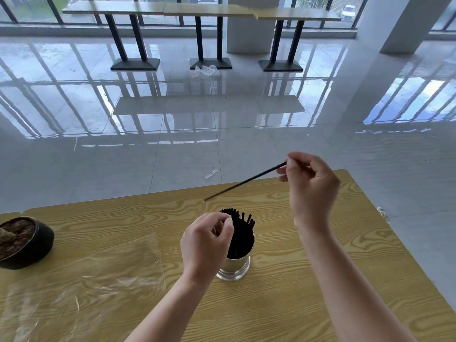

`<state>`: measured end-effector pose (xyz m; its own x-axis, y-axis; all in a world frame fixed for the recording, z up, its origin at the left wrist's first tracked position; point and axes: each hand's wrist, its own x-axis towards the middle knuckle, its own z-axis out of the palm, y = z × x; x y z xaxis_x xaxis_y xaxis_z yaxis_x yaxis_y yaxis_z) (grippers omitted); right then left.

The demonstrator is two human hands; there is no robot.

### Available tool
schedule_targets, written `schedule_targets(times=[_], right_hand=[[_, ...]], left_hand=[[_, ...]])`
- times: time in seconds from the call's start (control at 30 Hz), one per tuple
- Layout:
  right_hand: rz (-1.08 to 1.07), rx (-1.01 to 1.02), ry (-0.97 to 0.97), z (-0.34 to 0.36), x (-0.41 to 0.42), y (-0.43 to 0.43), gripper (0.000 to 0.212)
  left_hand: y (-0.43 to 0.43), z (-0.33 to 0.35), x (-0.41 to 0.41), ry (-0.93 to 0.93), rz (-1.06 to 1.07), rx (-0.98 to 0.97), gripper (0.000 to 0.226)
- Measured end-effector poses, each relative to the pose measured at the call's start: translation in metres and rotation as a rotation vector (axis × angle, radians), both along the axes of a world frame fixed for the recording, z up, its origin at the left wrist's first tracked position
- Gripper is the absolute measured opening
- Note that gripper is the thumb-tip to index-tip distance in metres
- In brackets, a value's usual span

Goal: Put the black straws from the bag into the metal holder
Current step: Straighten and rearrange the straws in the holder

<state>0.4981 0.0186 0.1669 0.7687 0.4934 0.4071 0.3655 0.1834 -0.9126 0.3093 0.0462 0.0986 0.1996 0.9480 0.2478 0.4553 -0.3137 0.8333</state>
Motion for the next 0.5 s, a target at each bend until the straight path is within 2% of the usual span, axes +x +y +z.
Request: schedule_targets(times=[0.1, 0.23, 0.3, 0.4, 0.5], right_hand=[[0.052, -0.028, 0.215, -0.015, -0.016, -0.007, 0.017], [0.105, -0.044, 0.452, -0.039, -0.035, -0.024, 0.015], [0.122, -0.040, 0.526, -0.048, -0.042, -0.032, 0.015], [0.162, -0.075, 0.534, -0.056, -0.047, -0.041, 0.019], [0.232, -0.164, 0.441, -0.062, -0.050, -0.050, 0.021]], left_hand=[[-0.001, 0.011, 0.003, -0.180, -0.028, -0.098, 0.005], [0.003, 0.019, 0.000, -0.380, -0.027, -0.288, 0.036], [0.007, 0.021, -0.002, -0.518, 0.026, -0.407, 0.037], [0.011, 0.026, -0.004, -0.652, 0.116, -0.547, 0.030], [0.015, 0.031, -0.005, -0.717, 0.181, -0.648, 0.023]])
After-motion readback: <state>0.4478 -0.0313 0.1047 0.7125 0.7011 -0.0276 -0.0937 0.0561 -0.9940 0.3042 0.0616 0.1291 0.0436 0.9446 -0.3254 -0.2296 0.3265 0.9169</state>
